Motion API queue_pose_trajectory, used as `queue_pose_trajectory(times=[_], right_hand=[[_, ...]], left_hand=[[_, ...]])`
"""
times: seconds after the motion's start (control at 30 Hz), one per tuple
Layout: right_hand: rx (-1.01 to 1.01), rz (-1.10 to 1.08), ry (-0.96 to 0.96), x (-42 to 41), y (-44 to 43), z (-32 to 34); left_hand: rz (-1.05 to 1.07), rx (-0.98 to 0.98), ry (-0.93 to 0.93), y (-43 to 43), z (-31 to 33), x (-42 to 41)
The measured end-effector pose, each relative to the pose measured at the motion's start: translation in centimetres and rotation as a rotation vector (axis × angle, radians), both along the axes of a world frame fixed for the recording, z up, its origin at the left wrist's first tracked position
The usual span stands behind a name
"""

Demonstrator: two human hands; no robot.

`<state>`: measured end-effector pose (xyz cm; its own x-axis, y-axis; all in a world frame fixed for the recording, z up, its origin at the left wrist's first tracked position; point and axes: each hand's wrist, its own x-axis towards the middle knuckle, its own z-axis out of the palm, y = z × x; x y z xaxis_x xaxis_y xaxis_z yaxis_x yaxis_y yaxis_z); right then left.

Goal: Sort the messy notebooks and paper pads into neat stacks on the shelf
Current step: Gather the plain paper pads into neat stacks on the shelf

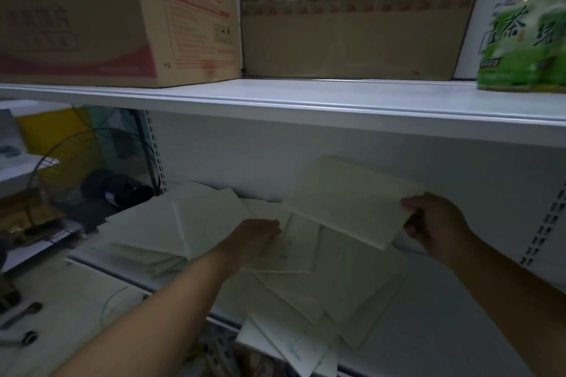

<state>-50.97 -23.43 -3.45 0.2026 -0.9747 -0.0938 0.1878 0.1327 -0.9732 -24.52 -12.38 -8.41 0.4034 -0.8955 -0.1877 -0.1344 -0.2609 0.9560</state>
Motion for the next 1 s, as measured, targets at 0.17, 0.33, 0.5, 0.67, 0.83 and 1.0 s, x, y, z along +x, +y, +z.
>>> queue_pose_trajectory(times=[0.17, 0.33, 0.5, 0.67, 0.83, 1.0], right_hand=[[0.010, 0.231, 0.003, 4.8, 2.7, -1.7], [-0.154, 0.617, 0.284, 12.7, 5.6, -3.8], [-0.730, 0.536, 0.941, 18.8, 5.2, -5.1], [-0.702, 0.472, 1.278, 24.3, 4.6, -5.9], [-0.695, 0.415, 1.360, 26.3, 4.5, -6.1], [-0.457, 0.636, 1.307, 25.2, 2.8, -3.3]], left_hand=[[-0.052, -0.129, 0.417, 0.0, 1.4, -0.9], [0.238, -0.419, 0.505, 2.9, 1.5, 2.9], [0.445, -0.419, 0.421, 9.2, 0.7, 9.7], [0.589, -0.324, 0.428, 14.5, -0.9, 12.9], [0.633, -0.275, 0.465, 16.3, -2.0, 13.0], [0.627, -0.248, 0.461, 17.1, -2.2, 13.4]])
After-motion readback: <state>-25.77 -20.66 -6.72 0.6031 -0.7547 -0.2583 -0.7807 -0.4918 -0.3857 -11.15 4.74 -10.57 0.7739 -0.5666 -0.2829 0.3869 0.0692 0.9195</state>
